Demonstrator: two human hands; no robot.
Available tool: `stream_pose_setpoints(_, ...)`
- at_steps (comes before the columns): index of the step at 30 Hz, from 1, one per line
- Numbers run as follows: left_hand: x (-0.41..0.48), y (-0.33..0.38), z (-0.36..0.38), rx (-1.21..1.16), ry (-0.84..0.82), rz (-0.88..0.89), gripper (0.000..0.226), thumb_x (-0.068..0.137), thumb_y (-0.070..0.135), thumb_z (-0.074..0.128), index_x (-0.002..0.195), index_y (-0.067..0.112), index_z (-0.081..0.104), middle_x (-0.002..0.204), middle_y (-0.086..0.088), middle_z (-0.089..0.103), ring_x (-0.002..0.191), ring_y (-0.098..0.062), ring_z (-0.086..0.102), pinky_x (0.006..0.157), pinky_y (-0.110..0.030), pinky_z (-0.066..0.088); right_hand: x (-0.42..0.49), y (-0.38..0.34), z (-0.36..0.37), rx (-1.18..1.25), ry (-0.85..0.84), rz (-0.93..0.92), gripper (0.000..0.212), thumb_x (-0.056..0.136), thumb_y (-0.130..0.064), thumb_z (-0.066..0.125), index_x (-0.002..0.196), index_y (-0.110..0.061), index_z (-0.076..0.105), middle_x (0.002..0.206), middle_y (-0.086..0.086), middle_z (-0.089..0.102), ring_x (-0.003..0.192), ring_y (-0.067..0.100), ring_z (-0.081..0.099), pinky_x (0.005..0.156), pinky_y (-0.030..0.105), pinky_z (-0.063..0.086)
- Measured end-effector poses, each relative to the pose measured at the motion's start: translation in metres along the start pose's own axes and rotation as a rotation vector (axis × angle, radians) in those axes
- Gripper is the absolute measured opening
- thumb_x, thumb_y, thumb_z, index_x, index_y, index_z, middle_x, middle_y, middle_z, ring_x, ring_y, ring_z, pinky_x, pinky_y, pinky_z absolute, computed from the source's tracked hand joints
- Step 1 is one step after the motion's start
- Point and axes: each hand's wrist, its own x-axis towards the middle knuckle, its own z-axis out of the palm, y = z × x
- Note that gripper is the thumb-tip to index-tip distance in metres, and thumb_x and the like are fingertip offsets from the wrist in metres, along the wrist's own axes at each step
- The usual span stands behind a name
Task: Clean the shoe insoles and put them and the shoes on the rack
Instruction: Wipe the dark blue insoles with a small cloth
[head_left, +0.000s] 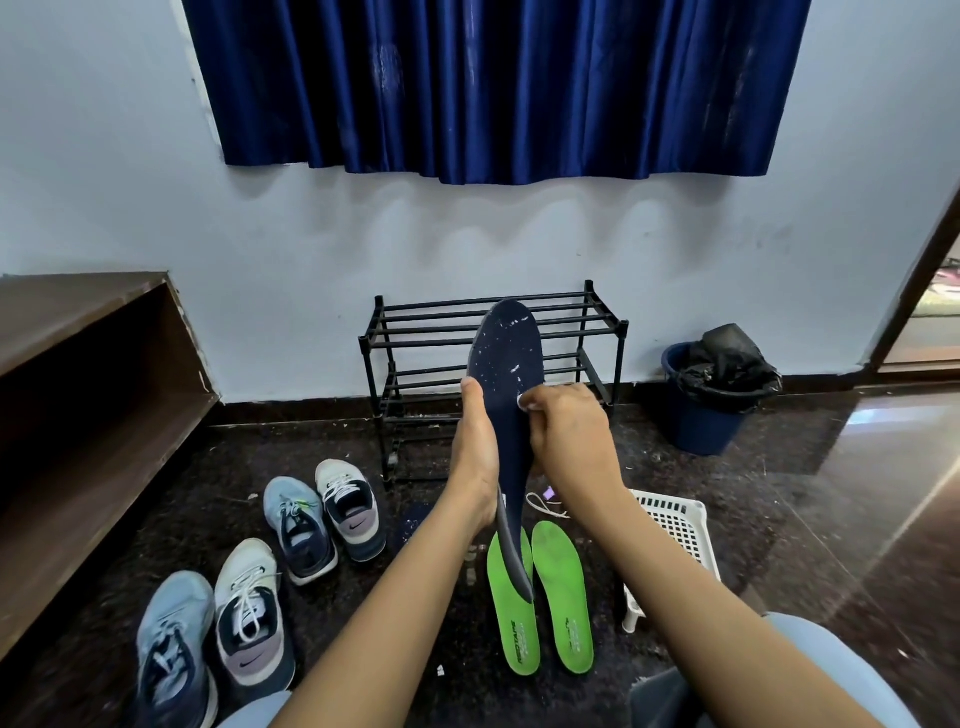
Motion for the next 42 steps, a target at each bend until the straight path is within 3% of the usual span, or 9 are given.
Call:
stream_pose_setpoints(4,0.002,0.003,-0.007,0.015,0.040,0.040,0.076,0.084,0.076,0.034,0.115,0.018,0.071,0.112,-0.005,0.073,0.106,-0.025,0.068,0.098,-0.041,0.051,-0.013,-0.010,0.009,-0.009,-0.070,-0.087,0.025,0.077,0.007,0.056,0.091,-0.007,0.072,0.079,0.011,0.070,0.081,0.031,0.057,0.070,0.035,0.050)
stream_pose_setpoints(8,0.001,0.005,-0.008,-0.001,0.054,0.061,0.070,0.094,0.068,0.029,0.114,0.016,0.071,0.110,-0.005,0.073,0.106,-0.025,0.067,0.103,-0.043,0.048,-0.013,-0.011,0.012,-0.019,-0.099,-0.128,0.025,0.077,0.006,0.055,0.090,-0.007,0.071,0.078,0.010,0.070,0.080,0.030,0.056,0.066,0.035,0.050)
stream_pose_setpoints(14,-0.003,0.003,0.006,-0.054,-0.035,-0.028,0.071,0.094,0.069,0.028,0.119,0.016,0.068,0.114,-0.011,0.071,0.095,-0.024,0.070,0.068,-0.030,0.056,0.004,-0.001,0.005,-0.004,0.021,-0.027,0.021,0.078,0.007,0.057,0.087,-0.004,0.072,0.077,0.011,0.071,0.080,0.032,0.059,0.068,0.035,0.050)
stream_pose_setpoints(18,-0.005,0.009,0.002,-0.043,0.013,0.011,0.071,0.095,0.067,0.028,0.119,0.014,0.068,0.113,-0.009,0.072,0.105,-0.026,0.068,0.086,-0.035,0.054,-0.006,-0.008,0.010,-0.017,0.010,-0.070,0.023,0.074,0.008,0.059,0.086,-0.006,0.073,0.075,0.009,0.070,0.076,0.030,0.058,0.066,0.032,0.050)
stream_pose_setpoints(23,-0.007,0.015,-0.004,-0.025,0.041,0.081,0.069,0.098,0.064,0.026,0.109,0.013,0.071,0.106,-0.006,0.074,0.098,-0.022,0.069,0.082,-0.031,0.053,-0.013,-0.018,0.013,0.014,-0.062,-0.161,0.024,0.071,0.008,0.059,0.084,-0.007,0.072,0.073,0.008,0.069,0.074,0.029,0.058,0.063,0.031,0.051)
stream_pose_setpoints(33,-0.004,0.001,0.003,0.037,0.016,0.039,0.074,0.085,0.077,0.032,0.119,0.023,0.069,0.115,-0.003,0.072,0.105,-0.022,0.069,0.085,-0.036,0.055,0.003,-0.006,0.005,0.010,0.021,-0.014,0.024,0.078,0.006,0.056,0.091,-0.006,0.073,0.083,0.009,0.072,0.085,0.030,0.059,0.074,0.031,0.044)
stream_pose_setpoints(35,-0.004,0.008,-0.001,0.035,0.050,0.063,0.072,0.090,0.074,0.030,0.116,0.020,0.070,0.111,-0.002,0.073,0.103,-0.019,0.069,0.091,-0.035,0.054,-0.007,-0.013,0.010,0.004,-0.015,-0.070,0.026,0.076,0.006,0.057,0.091,-0.008,0.073,0.081,0.008,0.072,0.082,0.029,0.059,0.072,0.030,0.044)
stream_pose_setpoints(39,-0.006,0.015,-0.004,0.048,0.066,0.113,0.066,0.098,0.062,0.026,0.109,0.016,0.072,0.102,-0.001,0.075,0.094,-0.016,0.070,0.075,-0.025,0.051,-0.015,-0.022,0.015,0.006,-0.082,-0.150,0.027,0.073,0.006,0.057,0.089,-0.007,0.073,0.079,0.008,0.071,0.078,0.028,0.058,0.068,0.031,0.049)
stream_pose_setpoints(42,-0.008,0.014,-0.002,0.030,0.051,0.092,0.066,0.097,0.064,0.028,0.114,0.016,0.070,0.108,-0.004,0.074,0.103,-0.021,0.069,0.083,-0.030,0.053,-0.004,-0.016,0.012,0.031,-0.030,-0.113,0.024,0.074,0.008,0.058,0.087,-0.006,0.073,0.078,0.008,0.071,0.078,0.030,0.060,0.070,0.031,0.049)
